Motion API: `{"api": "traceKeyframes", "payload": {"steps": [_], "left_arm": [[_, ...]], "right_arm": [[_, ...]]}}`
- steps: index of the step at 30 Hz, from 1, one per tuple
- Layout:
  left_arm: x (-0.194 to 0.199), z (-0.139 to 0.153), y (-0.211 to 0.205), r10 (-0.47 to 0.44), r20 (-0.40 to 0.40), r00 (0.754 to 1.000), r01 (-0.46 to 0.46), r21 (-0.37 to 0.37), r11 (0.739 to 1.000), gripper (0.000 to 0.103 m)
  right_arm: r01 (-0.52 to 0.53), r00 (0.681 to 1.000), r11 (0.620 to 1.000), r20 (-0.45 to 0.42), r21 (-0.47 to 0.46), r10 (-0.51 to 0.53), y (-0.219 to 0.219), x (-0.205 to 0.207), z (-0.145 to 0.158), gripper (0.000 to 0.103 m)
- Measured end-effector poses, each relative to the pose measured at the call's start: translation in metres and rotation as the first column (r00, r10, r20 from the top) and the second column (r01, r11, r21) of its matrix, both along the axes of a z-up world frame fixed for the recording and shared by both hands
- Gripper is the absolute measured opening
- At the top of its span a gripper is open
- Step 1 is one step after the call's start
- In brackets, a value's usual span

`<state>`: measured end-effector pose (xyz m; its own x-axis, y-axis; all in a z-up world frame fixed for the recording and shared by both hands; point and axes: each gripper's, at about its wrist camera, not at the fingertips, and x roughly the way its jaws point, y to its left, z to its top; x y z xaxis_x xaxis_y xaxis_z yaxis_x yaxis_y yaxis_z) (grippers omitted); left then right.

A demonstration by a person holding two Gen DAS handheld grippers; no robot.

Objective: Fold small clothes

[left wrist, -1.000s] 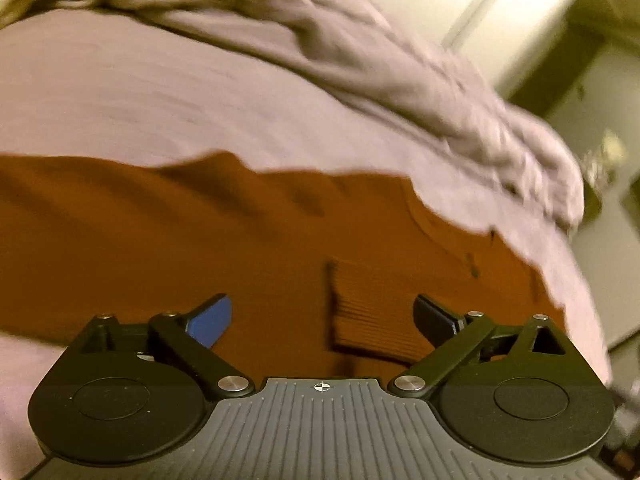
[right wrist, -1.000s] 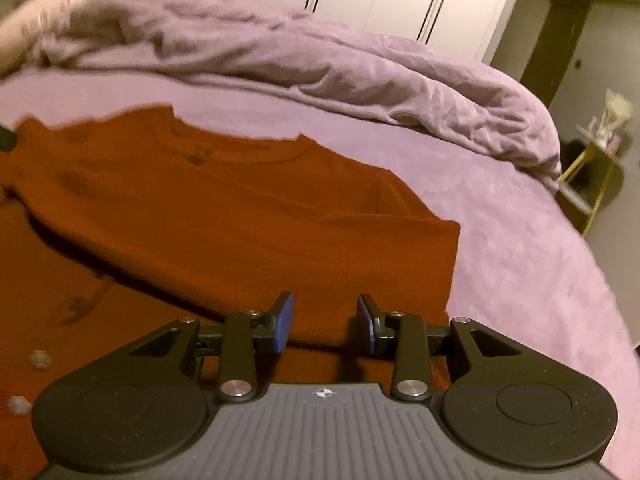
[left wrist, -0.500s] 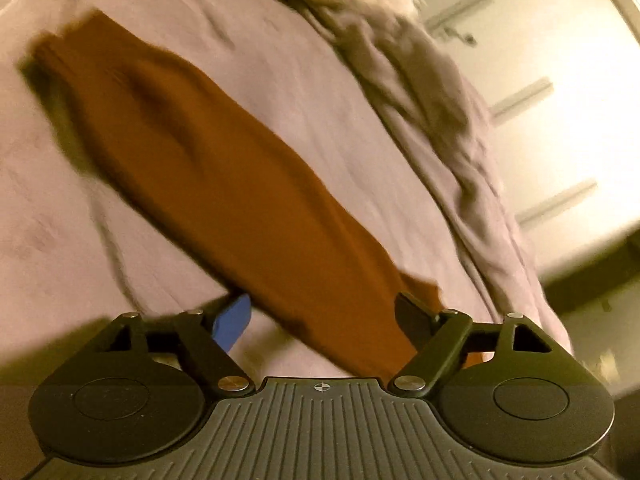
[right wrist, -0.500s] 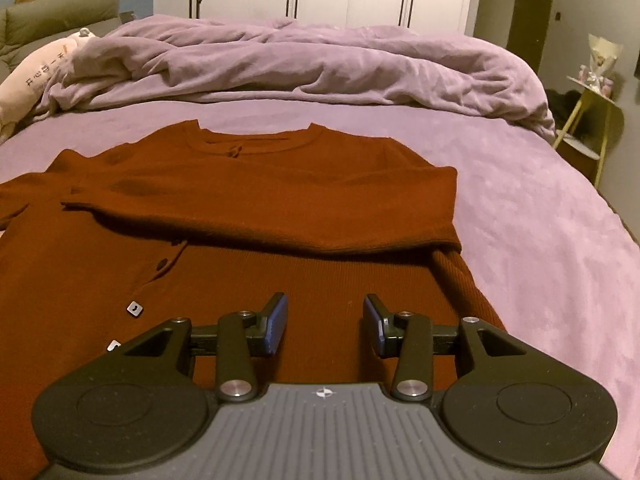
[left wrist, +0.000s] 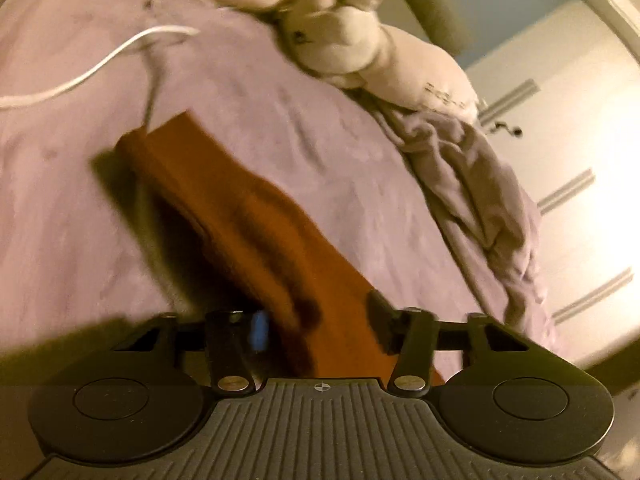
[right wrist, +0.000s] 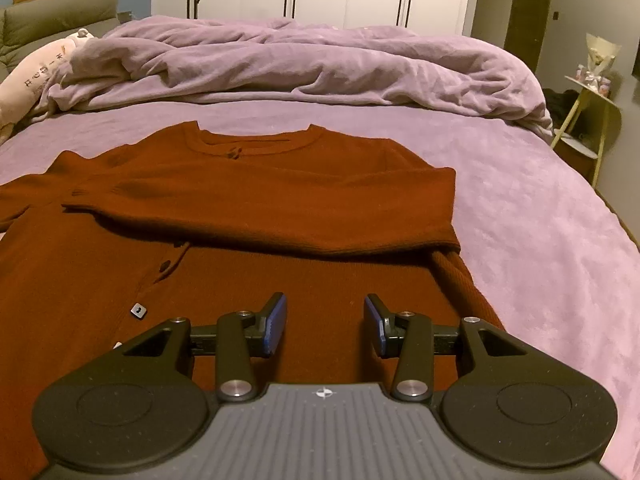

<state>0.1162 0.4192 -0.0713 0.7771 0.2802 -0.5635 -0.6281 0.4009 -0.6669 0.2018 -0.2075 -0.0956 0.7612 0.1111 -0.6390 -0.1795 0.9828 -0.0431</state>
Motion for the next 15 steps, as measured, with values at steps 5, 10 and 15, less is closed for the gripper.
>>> {"api": "traceKeyframes", "payload": {"steps": [5,10,15], "left_arm": [[0.000,-0.009,0.008,0.016,-0.052,0.999,-0.019,-0.057,0.998,0.010],[-0.001,0.013,-0.018,-0.015,-0.047,0.999,0.017,0.042,0.999,0.009],[0.050,0.094,-0.111,-0.334,-0.021,0.942,0.320,0.348,0.881,0.009]], "right_arm": [[0.024,1.000,1.000,-0.001,0.010,-0.024,-0.004,-0.001,-0.001,0.042],[0.029,1.000,0.999,0.005,0.013,-0.029,-0.009,-0.004,0.000,0.043],[0.045,0.999,0.999,0.026,0.030,-0.046,-0.015,-0.003,0.003,0.043]]}}
